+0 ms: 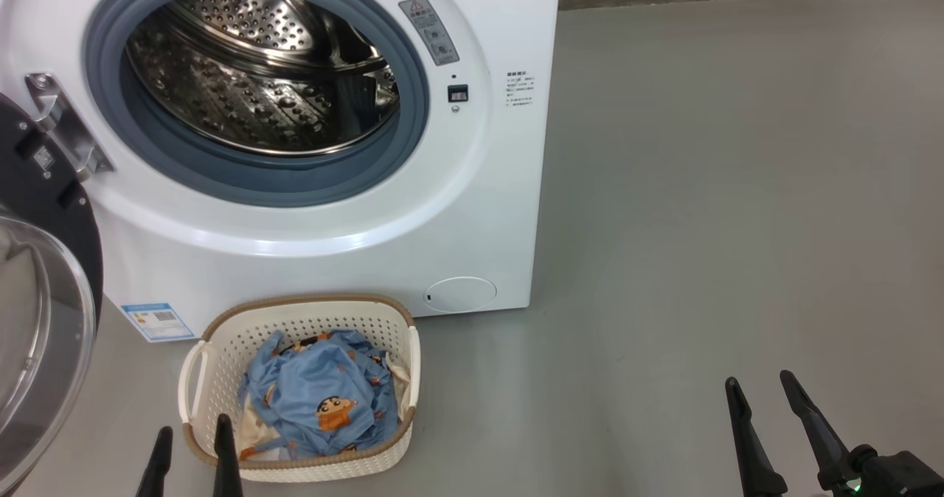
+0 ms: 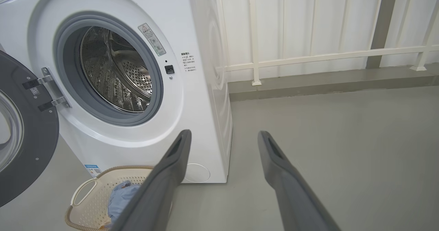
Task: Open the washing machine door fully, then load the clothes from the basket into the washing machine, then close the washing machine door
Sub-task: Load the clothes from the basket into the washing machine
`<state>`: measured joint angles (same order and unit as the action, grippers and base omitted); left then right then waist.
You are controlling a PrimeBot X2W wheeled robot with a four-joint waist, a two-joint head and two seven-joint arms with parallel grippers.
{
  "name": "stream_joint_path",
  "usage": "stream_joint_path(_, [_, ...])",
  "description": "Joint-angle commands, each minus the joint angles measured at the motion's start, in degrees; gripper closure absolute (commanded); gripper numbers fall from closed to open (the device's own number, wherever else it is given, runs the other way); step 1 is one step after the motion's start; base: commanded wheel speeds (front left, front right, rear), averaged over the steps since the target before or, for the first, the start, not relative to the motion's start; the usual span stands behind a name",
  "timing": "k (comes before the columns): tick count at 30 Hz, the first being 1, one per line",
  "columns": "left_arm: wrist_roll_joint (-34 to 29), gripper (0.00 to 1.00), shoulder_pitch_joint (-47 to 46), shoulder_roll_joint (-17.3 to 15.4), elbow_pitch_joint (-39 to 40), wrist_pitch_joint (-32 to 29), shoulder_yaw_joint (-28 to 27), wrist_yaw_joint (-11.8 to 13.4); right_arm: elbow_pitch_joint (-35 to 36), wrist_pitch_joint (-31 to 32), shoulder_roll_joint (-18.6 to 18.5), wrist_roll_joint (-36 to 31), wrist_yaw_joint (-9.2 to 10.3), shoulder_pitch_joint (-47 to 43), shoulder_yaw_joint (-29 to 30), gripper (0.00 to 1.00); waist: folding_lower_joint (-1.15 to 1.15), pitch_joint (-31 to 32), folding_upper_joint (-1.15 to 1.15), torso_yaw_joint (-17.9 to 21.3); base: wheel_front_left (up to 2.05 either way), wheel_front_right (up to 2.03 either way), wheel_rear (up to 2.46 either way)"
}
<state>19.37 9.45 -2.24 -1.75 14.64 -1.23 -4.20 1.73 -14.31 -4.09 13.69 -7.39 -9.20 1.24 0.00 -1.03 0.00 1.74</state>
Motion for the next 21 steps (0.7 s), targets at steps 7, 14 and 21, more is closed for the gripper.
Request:
stream_joint_path(7, [-2.0,0.0,-0.5,-0.6,2.1,0.4,-1.1,0.5,1.2,-0.7,-0.6,-0.9,-0.1,0.6,-0.2,0.0,0.0,0.6,0.0,-1.2,0.0,0.0,0.0])
stream_joint_path(14, [-3.0,0.0,0.0,-0.6,2.3,0.4,-0.8,0.5,0.1,-0.7,-0.3,-1.5,-0.1,0.2,0.7,0.0,0.0,1.0,0.0,-2.3,0.0,0.0,0.0])
stream_joint_path(21, [-3.6,0.0,0.4,-0.6,2.5,0.4,-0.4,0.6,-2.0,-0.7,0.0,-2.9,-0.1,-0.2,2.0,0.0,0.0,1.3,0.0,-2.8,0.0,0.0,0.0])
